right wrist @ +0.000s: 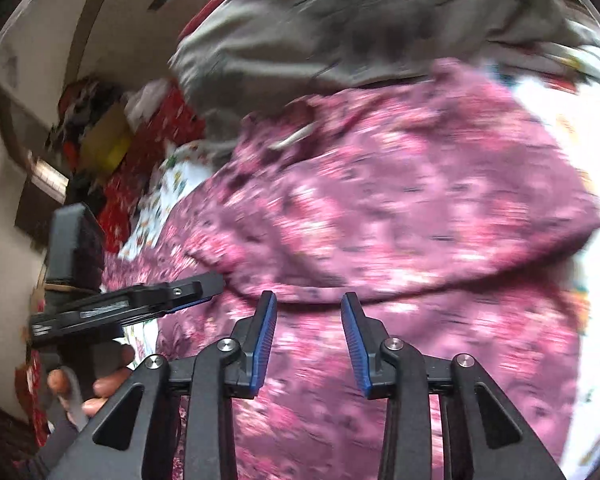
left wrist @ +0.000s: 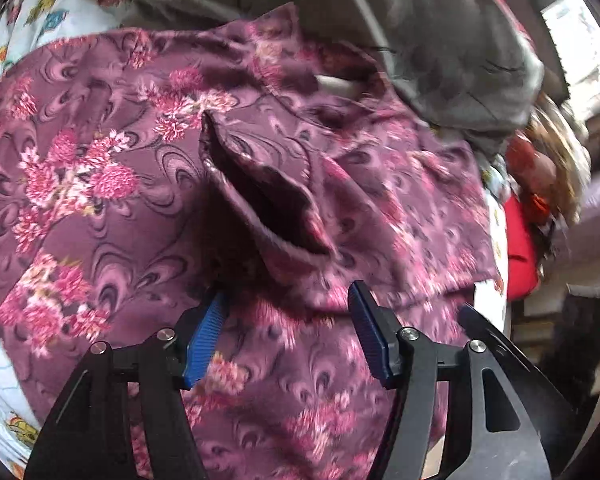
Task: Fold small clothes
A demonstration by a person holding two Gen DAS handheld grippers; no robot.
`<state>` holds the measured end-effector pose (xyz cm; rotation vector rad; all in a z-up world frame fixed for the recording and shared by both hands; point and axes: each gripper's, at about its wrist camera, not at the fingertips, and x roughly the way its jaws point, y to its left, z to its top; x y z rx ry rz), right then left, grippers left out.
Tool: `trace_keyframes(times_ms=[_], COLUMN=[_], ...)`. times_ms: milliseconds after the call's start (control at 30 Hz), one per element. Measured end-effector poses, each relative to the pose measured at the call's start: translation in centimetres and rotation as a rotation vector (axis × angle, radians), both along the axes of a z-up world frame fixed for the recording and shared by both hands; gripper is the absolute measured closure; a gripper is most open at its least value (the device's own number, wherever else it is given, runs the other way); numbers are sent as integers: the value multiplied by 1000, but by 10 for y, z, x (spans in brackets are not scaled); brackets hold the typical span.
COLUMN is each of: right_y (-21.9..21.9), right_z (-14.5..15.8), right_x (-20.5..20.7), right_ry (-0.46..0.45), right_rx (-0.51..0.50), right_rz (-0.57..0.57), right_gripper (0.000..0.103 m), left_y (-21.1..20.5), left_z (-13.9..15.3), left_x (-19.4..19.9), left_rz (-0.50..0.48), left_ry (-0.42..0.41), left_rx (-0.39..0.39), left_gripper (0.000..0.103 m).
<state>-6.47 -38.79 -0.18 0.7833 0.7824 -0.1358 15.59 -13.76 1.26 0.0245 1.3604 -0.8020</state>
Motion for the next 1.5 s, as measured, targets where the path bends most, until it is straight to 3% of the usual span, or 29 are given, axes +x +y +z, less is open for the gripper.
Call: trace_keyframes(times_ms=[33,67,100,133,200,300,367,467,600,633,667,733,833,867,967,1100,1200,1333,1400,1500], right_y=[-10,-19,-27,-37,-49,-80,-94,-119,-128,-128,-125,-118,-114,-116,-121,-112,-96,-65,-47,-17], right_z=[0,1,1,1,1,2,2,-10,-34,-40,-41,-28,-14,-21,-55,-25,-3,-6,-9,-9], right_x=[-11,-18,-25,-35,-43,-60,-66,-59,-26,-16,-6,-2,-17,-18,-13,-28,-21,12,27,50], right_ry=[-5,-10,-18,-28,-40,-56,-64,-53,1,19,11,-10,-96,-62,100,28,-49,-28,-9,-12], right_rx=[6,12,17,23,26,26,30,52,99,110,116,37,-46,-55,4,-94,-135,-137,-134,-139], right_rz=[-30,-53,-79,-109,-154,-239,-286,-342,-317,-296,-258,-247,-296,-310,-279,-339,-295,-187,-133,-45], right_gripper=[67,66,66,66,66,65,60,58,59,72,98,98,99,99,98,92,91,91,91,91], left_y=[-1,1,4,5,17,42,59,76,78,79,80,78,73,76,97,115,97,63,64,84], left_z=[-1,0,2,4,17,48,56,41,23,22,23,19,-3,-9,-6,26,32,-11,-12,5], left_x=[3,8,13,18,25,27,30,43,50,49,48,48,44,43,38,30,32,36,37,39], left_rz=[39,74,106,116,165,201,216,226,234,230,223,210,209,216,241,264,242,195,208,220], left_ry=[1,0,2,17,20,-97,-148,-96,-35,-38,-42,-42,-7,15,64,8,-47,-90,-98,-51], left_rx=[-6,-17,-33,-54,-108,-141,-129,-89,-56,-59,-62,-46,8,16,-40,-146,-119,91,83,-22], left_gripper=[43,53,90,99,98,98,98,98,98,98,98,98,85,84,84,82,70,70,70,70])
